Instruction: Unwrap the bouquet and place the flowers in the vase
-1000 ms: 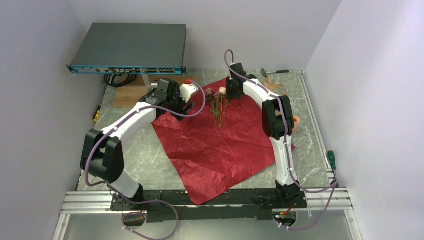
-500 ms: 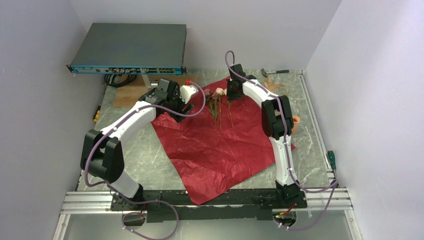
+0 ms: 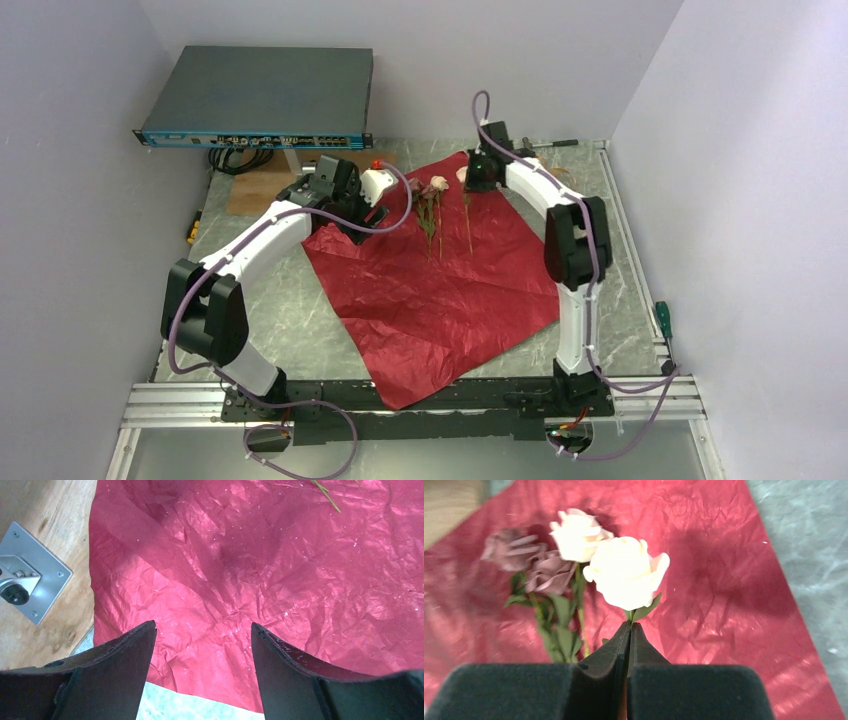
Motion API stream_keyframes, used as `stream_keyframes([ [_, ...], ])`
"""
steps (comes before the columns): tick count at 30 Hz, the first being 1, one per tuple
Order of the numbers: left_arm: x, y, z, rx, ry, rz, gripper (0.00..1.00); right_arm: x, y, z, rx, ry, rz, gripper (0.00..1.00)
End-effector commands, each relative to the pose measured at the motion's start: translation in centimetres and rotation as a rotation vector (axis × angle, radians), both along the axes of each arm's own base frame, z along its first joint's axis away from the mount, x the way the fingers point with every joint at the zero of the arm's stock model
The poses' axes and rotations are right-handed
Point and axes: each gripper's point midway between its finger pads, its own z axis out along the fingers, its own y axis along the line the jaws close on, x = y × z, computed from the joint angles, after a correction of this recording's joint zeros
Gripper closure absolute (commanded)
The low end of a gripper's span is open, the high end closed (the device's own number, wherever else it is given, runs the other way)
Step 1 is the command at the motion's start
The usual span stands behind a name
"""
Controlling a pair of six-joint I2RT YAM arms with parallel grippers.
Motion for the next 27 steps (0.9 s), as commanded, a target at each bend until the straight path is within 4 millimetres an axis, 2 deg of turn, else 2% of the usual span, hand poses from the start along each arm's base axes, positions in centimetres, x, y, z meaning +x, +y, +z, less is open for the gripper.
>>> stream_keyframes([
  [1,0.1,-1.5,1.2,-0.066,-0.009,-0.042,0.24,1.4,-0.7,12.0,0.170,-0.297,0.012,1.00],
  [3,0.0,-1.9,1.5,-0.085,-0.015,-0.058,0.21,0.5,-1.4,14.1,0.205,-0.350,0.034,1.00],
  [5,-0.1,-2.3,1.8,-0.107,-0.026,-0.082,0.02,-0.4,-2.1,16.5,0.222,-0.419,0.053,1.00],
  [6,-0.1,-2.6,2.1,-0.120,-0.038,-0.089,0.01,-1.0,-2.8,18.3,0.235,-0.463,0.059,1.00],
  [11,-0.4,-3.6,2.7,-0.184,-0.035,-0.108,0.01,-4.0,-6.2,24.6,0.233,-0.664,0.062,1.00],
  [17,-0.2,-4.1,3.9,-0.258,-0.083,-0.082,0.01,-8.9,-11.5,30.8,0.121,-0.961,-0.011,1.00],
  [19,-0.2,-4.3,4.2,-0.279,-0.108,-0.090,0.01,-10.7,-13.0,31.5,0.052,-1.023,-0.044,1.00],
  [23,0.1,-4.9,4.7,-0.318,-0.146,-0.107,0.01,-13.8,-18.1,33.9,-0.048,-1.092,-0.280,1.00],
  [27,0.5,-5.4,4.7,-0.342,-0.126,-0.093,0.01,-16.4,-23.1,33.8,-0.161,-1.108,-0.499,1.00],
])
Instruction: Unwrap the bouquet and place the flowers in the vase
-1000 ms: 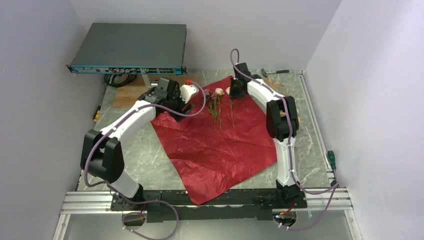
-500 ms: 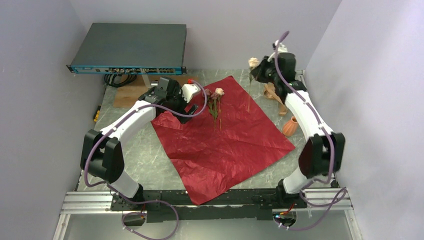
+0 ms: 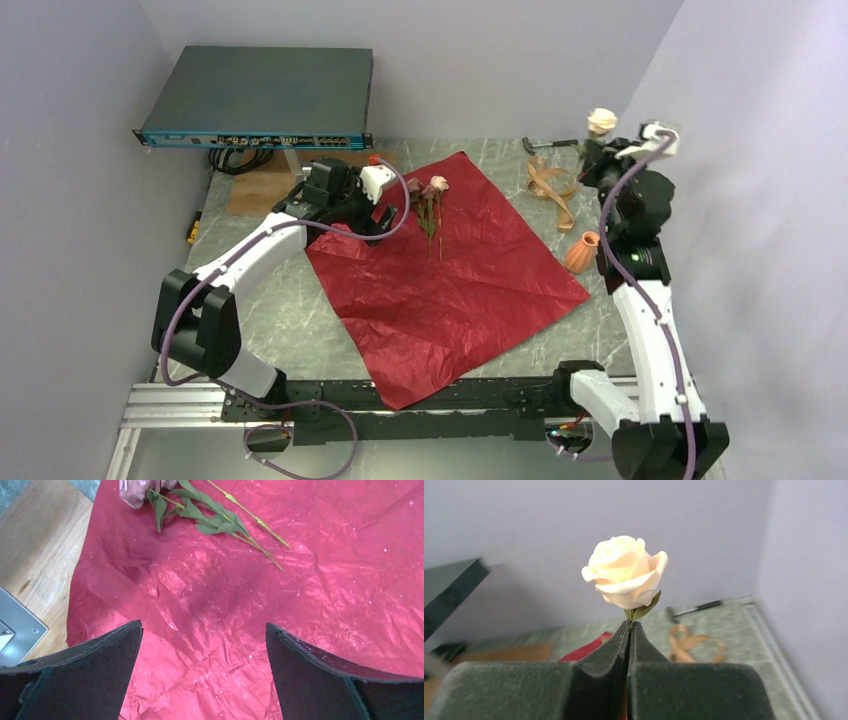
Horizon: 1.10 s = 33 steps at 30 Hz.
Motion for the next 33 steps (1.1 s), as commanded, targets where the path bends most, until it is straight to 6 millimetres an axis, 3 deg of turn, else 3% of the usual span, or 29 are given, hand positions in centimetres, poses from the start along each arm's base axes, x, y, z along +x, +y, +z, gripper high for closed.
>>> stream_keyframes([
  [1,0.8,-1.6,2.4,-0.098,-0.045,-0.016,0.00,-2.2,-6.7,0.6,-0.035,-0.057,-0.306,1.00],
  [8,1.3,-2.4,2.7,-0.130,-0.040,-0.026,0.01,-2.8,-11.9,-1.6,-0.068,-0.001,-0.448,1.00],
  [13,1.3,-2.4,2.7,-0.138,-0.043,-0.015,0.01,-2.2,-13.4,-2.5,-0.091,-0.008,-0.473,1.00],
  [24,0.8,-1.8,2.1,-0.132,-0.034,0.007,0.01,0.3,-12.9,-6.1,-0.109,0.004,-0.399,1.00],
  [33,0.8,-1.5,2.1,-0.122,-0.046,0.016,0.01,1.3,-12.9,-7.8,-0.104,0.005,-0.383,1.00],
])
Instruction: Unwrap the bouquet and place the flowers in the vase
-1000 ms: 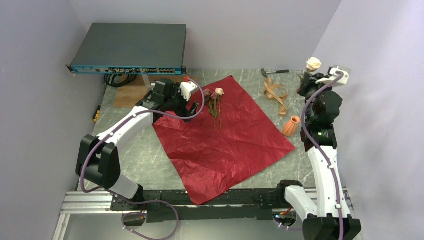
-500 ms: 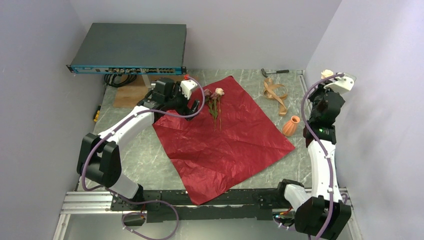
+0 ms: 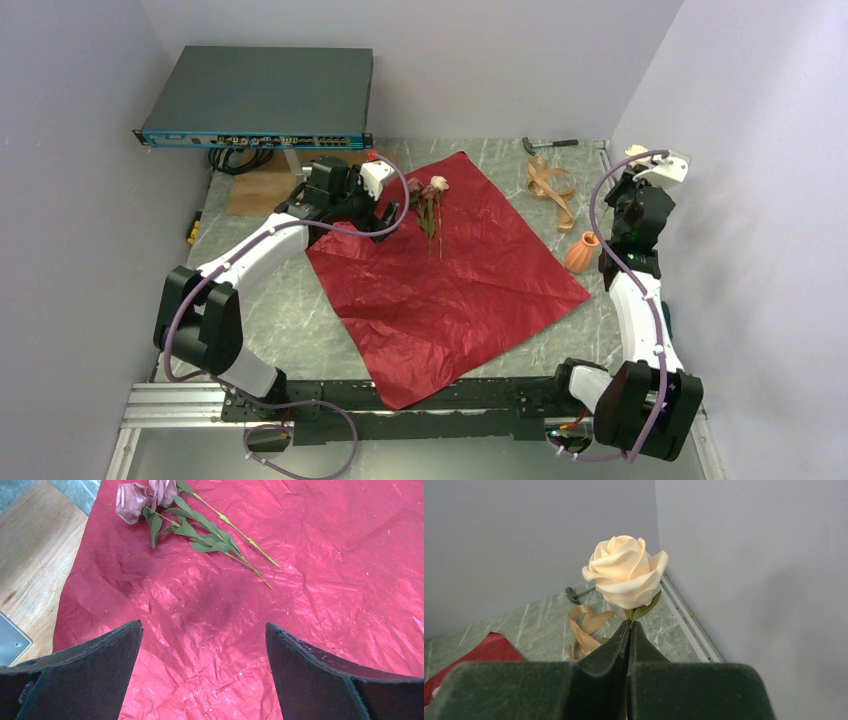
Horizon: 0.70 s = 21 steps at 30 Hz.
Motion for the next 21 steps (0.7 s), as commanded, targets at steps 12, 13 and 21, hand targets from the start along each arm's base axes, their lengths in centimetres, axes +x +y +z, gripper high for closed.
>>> stream_keyframes([
  [12,0.4,0.0,1.0,-0.015,-0.044,-0.004,0.00,-0.4,0.6,-1.7,0.002,-0.019,0.032,1.00],
  [13,0.4,0.0,1.0,-0.015,-0.044,-0.004,0.01,-0.5,0.7,-2.0,0.008,-0.010,0.036,1.00],
  [21,0.8,-0.3,0.4,-0.022,0.012,0.001,0.01,-1.0,0.7,-4.1,0.050,0.076,0.024,0.85],
])
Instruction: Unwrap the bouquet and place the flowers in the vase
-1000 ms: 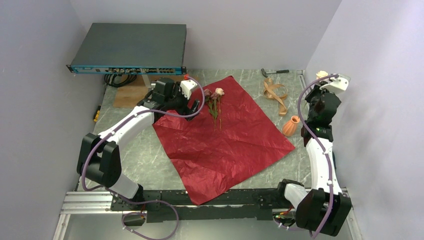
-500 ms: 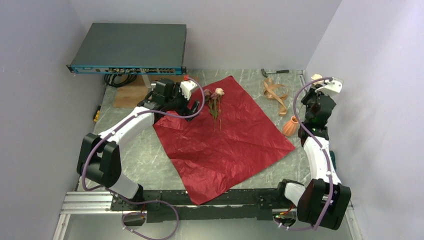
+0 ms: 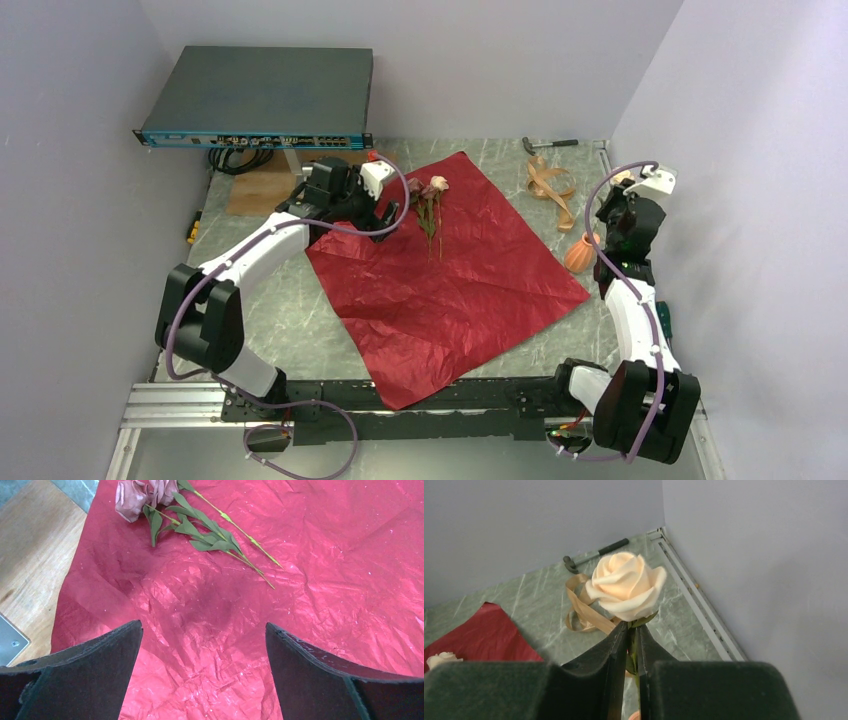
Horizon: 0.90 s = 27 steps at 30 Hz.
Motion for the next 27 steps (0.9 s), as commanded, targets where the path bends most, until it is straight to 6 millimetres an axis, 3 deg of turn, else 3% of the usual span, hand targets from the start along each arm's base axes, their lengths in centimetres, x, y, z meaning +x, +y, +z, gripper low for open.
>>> stream_keyframes([
  [1,0.7,-0.5,0.5,-0.024,0.013,0.000,0.00,-0.3,-0.1,-0.1,0.023,0.022,-0.013,0.84],
  [8,1.5,-0.7,0.6,-0.038,0.021,0.016,0.01,-1.5,0.7,0.5,0.077,0.055,0.001,0.68],
  [13,1.9,-0.8,0.4,-0.051,0.063,0.044,0.01,-2.9,2.2,2.3,0.102,0.102,0.062,0.55],
  [17,2.1,-0.9,0.2,-0.059,0.080,0.060,0.00,-3.6,5.1,5.0,0.107,0.154,0.216,0.43],
  [21,2.3,-1.0,0.0,-0.063,0.097,0.070,0.01,-3.6,7.5,6.8,0.116,0.244,0.359,0.38],
  [27,2.5,-0.4,-0.4,-0.067,0.126,0.100,0.01,-0.9,12.8,5.9,0.048,0.452,0.539,0.38],
])
